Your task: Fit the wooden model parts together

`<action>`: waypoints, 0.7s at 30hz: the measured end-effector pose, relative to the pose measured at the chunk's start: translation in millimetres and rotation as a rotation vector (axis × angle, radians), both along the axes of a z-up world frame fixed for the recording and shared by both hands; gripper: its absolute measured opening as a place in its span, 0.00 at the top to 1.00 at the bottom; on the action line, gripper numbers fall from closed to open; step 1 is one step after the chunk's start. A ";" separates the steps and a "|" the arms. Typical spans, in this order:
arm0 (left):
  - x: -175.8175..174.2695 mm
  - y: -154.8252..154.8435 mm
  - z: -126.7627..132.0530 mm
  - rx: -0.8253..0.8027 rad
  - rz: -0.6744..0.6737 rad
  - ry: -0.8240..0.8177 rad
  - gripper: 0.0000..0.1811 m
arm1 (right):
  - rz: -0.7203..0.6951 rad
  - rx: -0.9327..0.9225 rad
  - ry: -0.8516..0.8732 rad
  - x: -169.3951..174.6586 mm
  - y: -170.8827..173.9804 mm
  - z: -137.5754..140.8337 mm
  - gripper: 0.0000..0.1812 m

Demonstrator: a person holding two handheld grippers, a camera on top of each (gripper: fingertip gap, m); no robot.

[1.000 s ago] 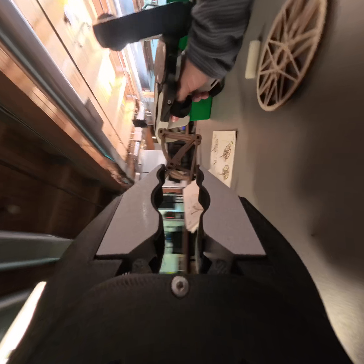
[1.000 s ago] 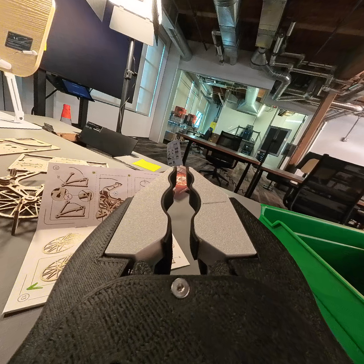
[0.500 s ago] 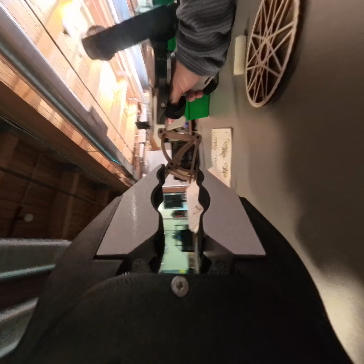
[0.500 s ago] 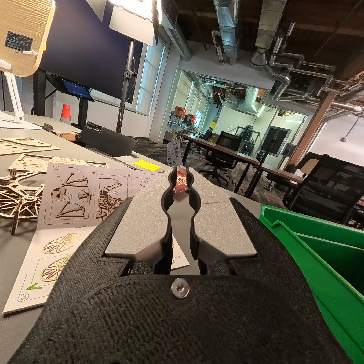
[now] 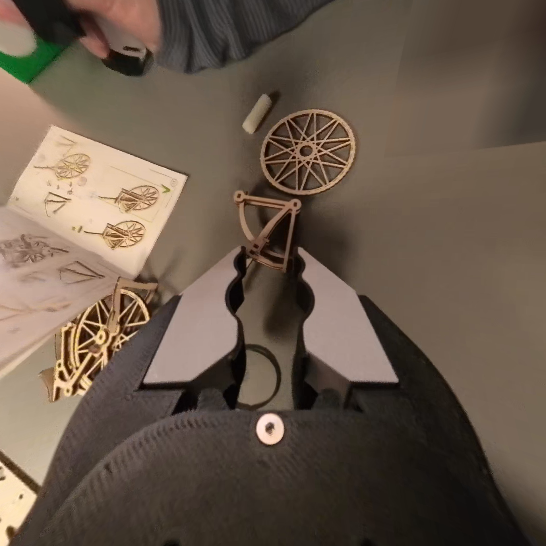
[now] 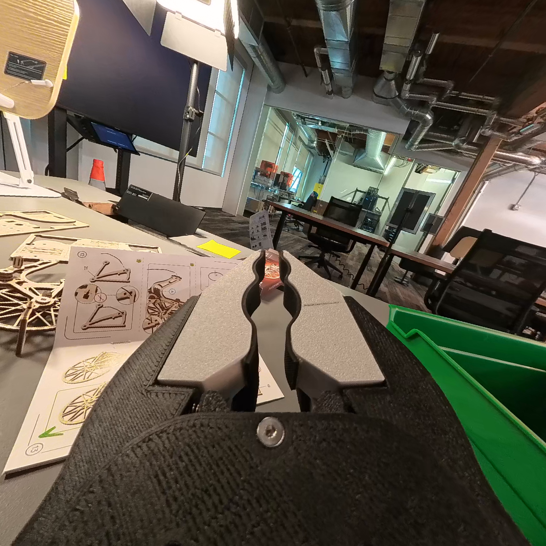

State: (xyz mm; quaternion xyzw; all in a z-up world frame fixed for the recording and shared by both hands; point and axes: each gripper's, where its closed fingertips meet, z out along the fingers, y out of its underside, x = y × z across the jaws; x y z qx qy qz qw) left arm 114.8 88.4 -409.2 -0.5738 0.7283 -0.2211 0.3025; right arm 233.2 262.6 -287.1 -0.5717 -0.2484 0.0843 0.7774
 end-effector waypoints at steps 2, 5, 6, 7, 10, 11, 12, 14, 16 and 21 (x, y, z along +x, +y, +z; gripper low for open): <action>-3.4 0.2 -0.2 -0.010 -0.005 0.020 0.83 | 0.000 0.000 0.000 -0.1 0.1 -0.1 0.97; -6.1 1.0 -0.5 -0.021 -0.002 0.035 0.83 | 0.000 0.000 -0.001 -0.1 0.1 -0.2 0.97; -6.0 1.5 -0.4 -0.026 0.003 0.031 0.82 | 0.000 0.000 -0.001 -0.2 0.1 -0.2 0.97; -5.8 1.2 -0.2 -0.036 0.004 0.028 0.80 | 0.000 0.000 -0.002 -0.3 0.1 -0.2 0.97; -11.4 1.7 -0.4 -0.069 0.007 0.053 0.70 | 0.001 0.001 0.001 0.0 0.1 0.0 0.97; -15.4 3.7 -0.2 -0.068 0.009 0.065 0.68 | 0.000 0.000 0.002 0.1 0.1 0.1 0.97; -19.8 4.9 0.9 -0.072 0.004 0.073 0.68 | 0.000 0.001 0.002 0.1 0.1 0.1 0.97; -27.2 7.8 5.4 -0.101 0.004 0.067 0.69 | 0.000 0.001 0.000 -0.1 0.1 -0.1 0.97; -29.8 17.1 12.7 -0.112 0.038 0.025 0.72 | -0.001 0.001 -0.001 -0.3 0.2 -0.1 0.97; -33.3 32.9 15.4 -0.083 0.080 -0.024 0.80 | 0.000 0.001 -0.001 -0.5 0.2 -0.2 0.97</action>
